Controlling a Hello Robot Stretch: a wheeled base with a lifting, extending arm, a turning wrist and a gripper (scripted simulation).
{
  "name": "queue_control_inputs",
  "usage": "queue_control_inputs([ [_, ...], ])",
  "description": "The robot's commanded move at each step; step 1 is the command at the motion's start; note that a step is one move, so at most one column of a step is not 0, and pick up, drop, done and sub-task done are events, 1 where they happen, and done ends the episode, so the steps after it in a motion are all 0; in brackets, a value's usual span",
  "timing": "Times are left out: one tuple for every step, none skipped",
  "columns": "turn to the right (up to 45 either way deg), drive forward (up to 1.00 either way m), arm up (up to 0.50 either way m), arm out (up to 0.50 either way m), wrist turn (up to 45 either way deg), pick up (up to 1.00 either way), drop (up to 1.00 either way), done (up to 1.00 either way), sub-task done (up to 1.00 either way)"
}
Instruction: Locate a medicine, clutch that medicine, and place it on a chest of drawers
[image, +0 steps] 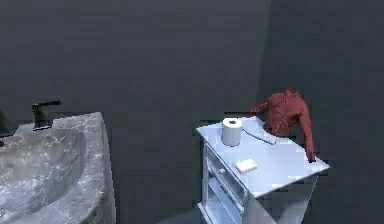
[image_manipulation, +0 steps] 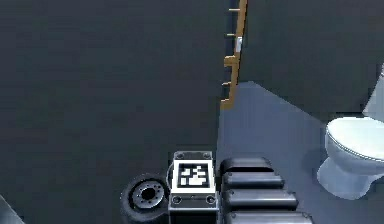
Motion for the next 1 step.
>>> queue_control_inputs([
  [-21.0,0.0,0.0,0.0,0.0,0.0,0.0,0.0,0.0],
])
